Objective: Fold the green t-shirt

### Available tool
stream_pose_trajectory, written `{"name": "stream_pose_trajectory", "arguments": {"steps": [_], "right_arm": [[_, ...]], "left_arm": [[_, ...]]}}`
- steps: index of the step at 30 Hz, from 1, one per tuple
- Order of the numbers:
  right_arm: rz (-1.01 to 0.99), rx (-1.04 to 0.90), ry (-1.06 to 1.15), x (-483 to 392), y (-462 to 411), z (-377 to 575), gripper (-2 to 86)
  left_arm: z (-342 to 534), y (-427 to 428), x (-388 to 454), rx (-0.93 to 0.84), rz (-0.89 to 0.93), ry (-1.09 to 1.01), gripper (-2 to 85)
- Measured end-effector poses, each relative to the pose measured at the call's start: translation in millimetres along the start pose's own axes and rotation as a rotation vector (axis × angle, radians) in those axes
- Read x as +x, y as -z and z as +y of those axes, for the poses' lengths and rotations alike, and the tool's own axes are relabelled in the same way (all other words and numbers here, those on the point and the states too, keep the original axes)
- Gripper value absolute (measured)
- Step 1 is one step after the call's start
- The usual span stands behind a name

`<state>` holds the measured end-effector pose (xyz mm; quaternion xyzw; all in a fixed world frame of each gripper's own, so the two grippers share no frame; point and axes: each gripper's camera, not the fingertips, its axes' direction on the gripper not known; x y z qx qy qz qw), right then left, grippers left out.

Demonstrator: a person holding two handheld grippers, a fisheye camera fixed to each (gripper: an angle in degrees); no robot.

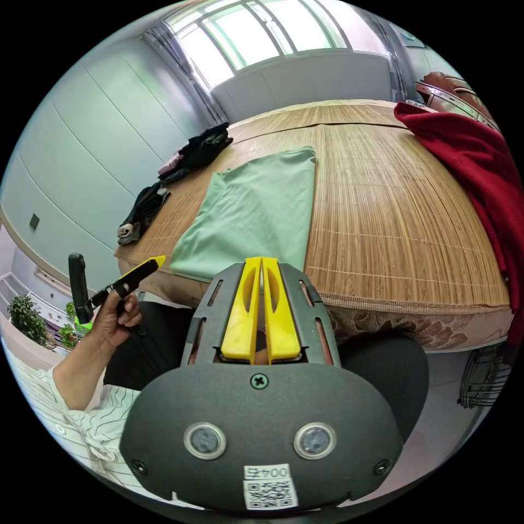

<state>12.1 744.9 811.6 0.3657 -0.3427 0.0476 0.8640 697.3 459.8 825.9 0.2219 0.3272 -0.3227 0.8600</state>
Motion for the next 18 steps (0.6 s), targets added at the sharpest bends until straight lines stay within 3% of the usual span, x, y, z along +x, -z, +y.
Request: {"name": "stream_pose_trajectory", "arguments": {"steps": [9,13,18], "right_arm": [[-0.018,-0.042,0.115,-93.0,-35.8,-25.5,7.3],[0.014,-0.092,0.306,-182.9,-84.5,-49.0,7.9],[0.099,-0.161,0.669,-274.9,-137.7,0.8,7.9]], "left_arm": [[23.2,-1.0,-40.9,0.043,0.041,0.055,7.9],[25.7,-5.2,-61.5,0.045,0.121,0.086,8.1],[31.5,2.7,-105.8,0.058,0.260,0.189,7.8]]}}
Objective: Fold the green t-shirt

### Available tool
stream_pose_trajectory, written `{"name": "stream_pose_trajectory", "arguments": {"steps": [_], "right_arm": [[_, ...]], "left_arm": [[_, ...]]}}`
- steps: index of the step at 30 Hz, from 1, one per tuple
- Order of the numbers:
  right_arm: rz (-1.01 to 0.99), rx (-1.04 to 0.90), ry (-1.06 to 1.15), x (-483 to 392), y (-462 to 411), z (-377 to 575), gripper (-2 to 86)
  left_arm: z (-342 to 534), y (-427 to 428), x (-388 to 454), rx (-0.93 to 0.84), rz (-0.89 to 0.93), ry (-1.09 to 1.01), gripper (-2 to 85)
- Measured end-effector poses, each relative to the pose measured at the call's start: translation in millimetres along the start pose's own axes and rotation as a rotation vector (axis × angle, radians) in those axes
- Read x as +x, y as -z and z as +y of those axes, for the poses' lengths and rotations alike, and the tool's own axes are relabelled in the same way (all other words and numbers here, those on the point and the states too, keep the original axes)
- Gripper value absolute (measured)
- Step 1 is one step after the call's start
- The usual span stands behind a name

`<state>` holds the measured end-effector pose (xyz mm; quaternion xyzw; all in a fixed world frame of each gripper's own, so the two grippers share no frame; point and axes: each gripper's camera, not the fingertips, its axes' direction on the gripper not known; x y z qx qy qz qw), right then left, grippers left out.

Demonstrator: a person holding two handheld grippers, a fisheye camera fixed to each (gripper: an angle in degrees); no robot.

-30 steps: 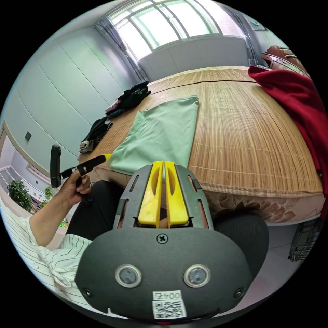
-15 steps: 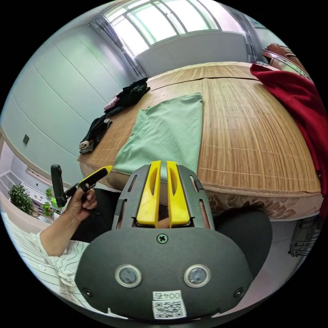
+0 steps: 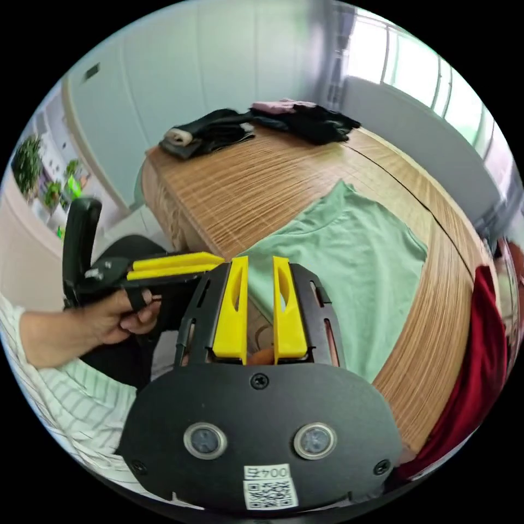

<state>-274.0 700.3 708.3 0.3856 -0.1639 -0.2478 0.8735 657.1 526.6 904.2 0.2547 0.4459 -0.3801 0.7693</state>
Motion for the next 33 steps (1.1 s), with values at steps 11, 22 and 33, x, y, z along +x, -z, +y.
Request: {"name": "stream_pose_trajectory", "arguments": {"steps": [11,22,33], "right_arm": [[0.232,-0.071,0.473,-115.5,-70.8,26.8,6.5],[0.273,-0.080,0.534,-125.9,-101.1,27.5,1.2],[-0.221,0.056,-0.070,4.1,-86.0,29.3,-0.4]], "left_arm": [[-8.0,20.3,-52.2,-0.001,0.035,0.051,7.2],[-20.4,13.3,-48.5,-0.044,0.068,-0.007,7.3],[-37.3,-12.8,-66.3,-0.080,0.426,0.109,10.1]]}}
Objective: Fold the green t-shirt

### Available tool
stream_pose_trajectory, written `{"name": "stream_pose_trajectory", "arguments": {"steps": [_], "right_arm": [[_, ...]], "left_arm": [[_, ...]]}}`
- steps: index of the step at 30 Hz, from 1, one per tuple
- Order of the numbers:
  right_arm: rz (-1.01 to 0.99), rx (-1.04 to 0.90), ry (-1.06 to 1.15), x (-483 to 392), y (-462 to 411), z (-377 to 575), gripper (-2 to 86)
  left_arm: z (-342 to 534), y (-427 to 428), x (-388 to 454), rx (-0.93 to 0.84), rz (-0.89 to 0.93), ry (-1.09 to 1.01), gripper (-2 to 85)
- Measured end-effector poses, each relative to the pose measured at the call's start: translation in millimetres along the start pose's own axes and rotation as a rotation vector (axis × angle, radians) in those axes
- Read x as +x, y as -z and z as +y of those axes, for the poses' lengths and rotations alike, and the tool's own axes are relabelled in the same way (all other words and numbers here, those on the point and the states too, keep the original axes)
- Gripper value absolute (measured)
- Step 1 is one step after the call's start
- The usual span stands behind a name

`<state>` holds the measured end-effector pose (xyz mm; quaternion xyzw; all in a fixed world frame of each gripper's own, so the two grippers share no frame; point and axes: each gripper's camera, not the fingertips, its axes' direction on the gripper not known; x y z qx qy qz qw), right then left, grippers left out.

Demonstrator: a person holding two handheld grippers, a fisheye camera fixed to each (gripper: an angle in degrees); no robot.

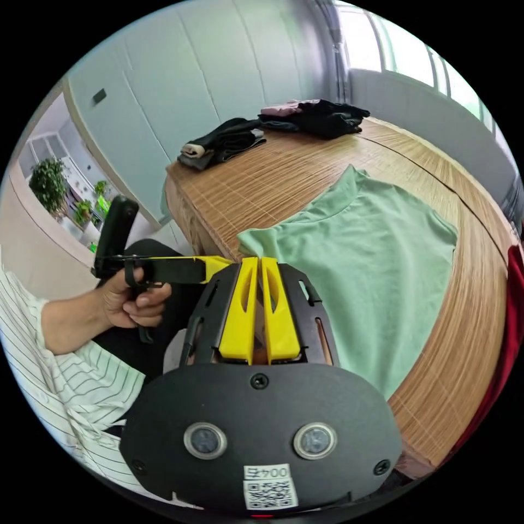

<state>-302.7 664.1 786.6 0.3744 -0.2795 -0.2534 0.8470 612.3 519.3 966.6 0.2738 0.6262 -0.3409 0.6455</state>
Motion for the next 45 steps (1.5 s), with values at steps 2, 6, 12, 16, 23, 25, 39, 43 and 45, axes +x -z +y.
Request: {"name": "stream_pose_trajectory", "arguments": {"steps": [2,6,12,16,23,25,39,43,45], "right_arm": [[0.000,0.010,0.000,7.5,-4.4,6.4,-0.3],[0.028,0.001,0.032,7.4,-17.9,14.3,0.0],[0.082,-0.026,0.077,9.1,-37.5,23.3,2.4],[0.131,-0.010,0.019,35.1,-23.0,31.8,6.9],[0.206,0.076,-0.299,131.2,-27.9,-64.1,11.2],[0.270,0.040,-0.305,137.1,-54.7,-104.8,12.4],[0.722,-0.288,-0.341,175.6,-239.3,-185.5,12.6],[0.697,-0.320,-0.384,201.6,-240.0,-176.1,7.5],[0.682,-0.330,-0.393,212.6,-240.3,-168.2,6.0]], "left_arm": [[-3.4,0.1,-10.9,0.028,0.031,0.051,11.1],[-12.2,-6.8,-17.2,0.026,0.027,0.072,13.4],[-25.2,-42.9,-2.1,-0.085,-0.090,0.018,10.6],[-19.0,-53.3,12.1,-0.060,-0.225,-0.074,4.9],[0.4,-82.3,65.4,-0.014,-0.415,-0.328,3.9],[4.0,-88.8,75.0,-0.016,-0.439,-0.377,3.9],[13.2,-108.4,71.0,-0.020,-0.389,-0.308,3.7],[12.5,-110.6,67.9,-0.022,-0.370,-0.285,3.7],[11.2,-110.8,64.7,-0.022,-0.355,-0.264,3.7]]}}
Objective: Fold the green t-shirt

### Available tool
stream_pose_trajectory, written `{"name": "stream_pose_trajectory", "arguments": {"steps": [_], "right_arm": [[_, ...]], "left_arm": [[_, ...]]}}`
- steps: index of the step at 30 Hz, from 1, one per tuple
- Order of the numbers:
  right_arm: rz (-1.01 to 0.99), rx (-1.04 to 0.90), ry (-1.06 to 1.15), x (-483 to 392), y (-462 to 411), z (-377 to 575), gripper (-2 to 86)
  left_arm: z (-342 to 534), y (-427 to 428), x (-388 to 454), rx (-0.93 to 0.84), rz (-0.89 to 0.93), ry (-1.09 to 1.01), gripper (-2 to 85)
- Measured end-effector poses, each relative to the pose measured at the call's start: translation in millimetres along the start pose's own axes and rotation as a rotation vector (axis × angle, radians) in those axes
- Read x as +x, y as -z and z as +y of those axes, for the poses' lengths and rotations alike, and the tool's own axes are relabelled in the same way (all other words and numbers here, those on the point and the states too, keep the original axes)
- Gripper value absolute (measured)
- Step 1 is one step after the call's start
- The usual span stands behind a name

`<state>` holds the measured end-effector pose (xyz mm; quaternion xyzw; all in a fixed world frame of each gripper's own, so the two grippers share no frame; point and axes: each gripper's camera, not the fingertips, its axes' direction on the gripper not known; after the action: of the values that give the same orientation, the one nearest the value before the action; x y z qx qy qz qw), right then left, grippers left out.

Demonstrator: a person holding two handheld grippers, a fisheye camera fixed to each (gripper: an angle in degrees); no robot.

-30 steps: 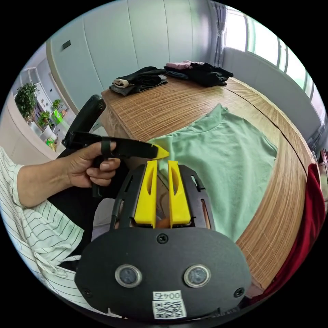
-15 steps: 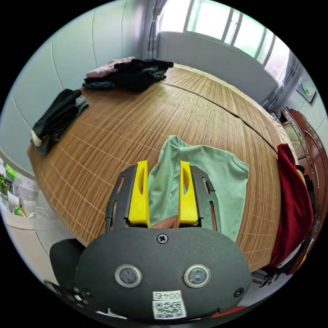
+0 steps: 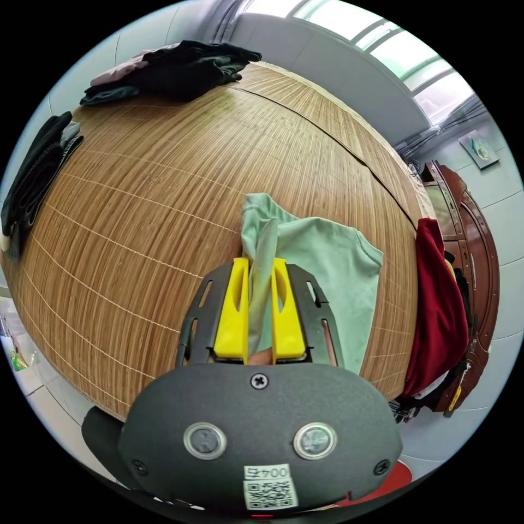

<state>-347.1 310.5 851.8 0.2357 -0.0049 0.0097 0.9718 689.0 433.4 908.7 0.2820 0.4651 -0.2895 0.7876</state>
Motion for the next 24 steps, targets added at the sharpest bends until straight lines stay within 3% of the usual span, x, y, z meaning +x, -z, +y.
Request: {"name": "stream_pose_trajectory", "arguments": {"steps": [6,9,11,14,19,24], "right_arm": [[-0.138,0.046,-0.022,41.3,-19.1,15.7,3.8],[-0.447,0.046,-0.173,102.7,-39.4,28.1,3.6],[-0.757,0.047,-0.350,160.9,-70.7,46.8,3.5],[-1.021,0.081,-0.531,208.3,-110.3,79.0,3.5],[-1.117,0.112,-0.592,222.8,-137.0,103.9,3.5],[-1.016,0.107,-0.525,192.7,-127.6,92.5,3.7]], "left_arm": [[-0.3,-1.0,-5.5,0.003,0.036,0.026,3.5],[-0.5,-0.7,-8.7,0.017,0.078,0.039,3.4],[-1.3,-0.9,-8.5,0.025,0.087,0.033,3.3],[-3.2,-3.0,-5.2,0.026,0.079,0.010,3.2],[-3.4,-6.6,-4.7,0.017,0.071,0.005,3.1],[-4.5,-7.9,-22.9,0.013,0.112,0.083,3.0]]}}
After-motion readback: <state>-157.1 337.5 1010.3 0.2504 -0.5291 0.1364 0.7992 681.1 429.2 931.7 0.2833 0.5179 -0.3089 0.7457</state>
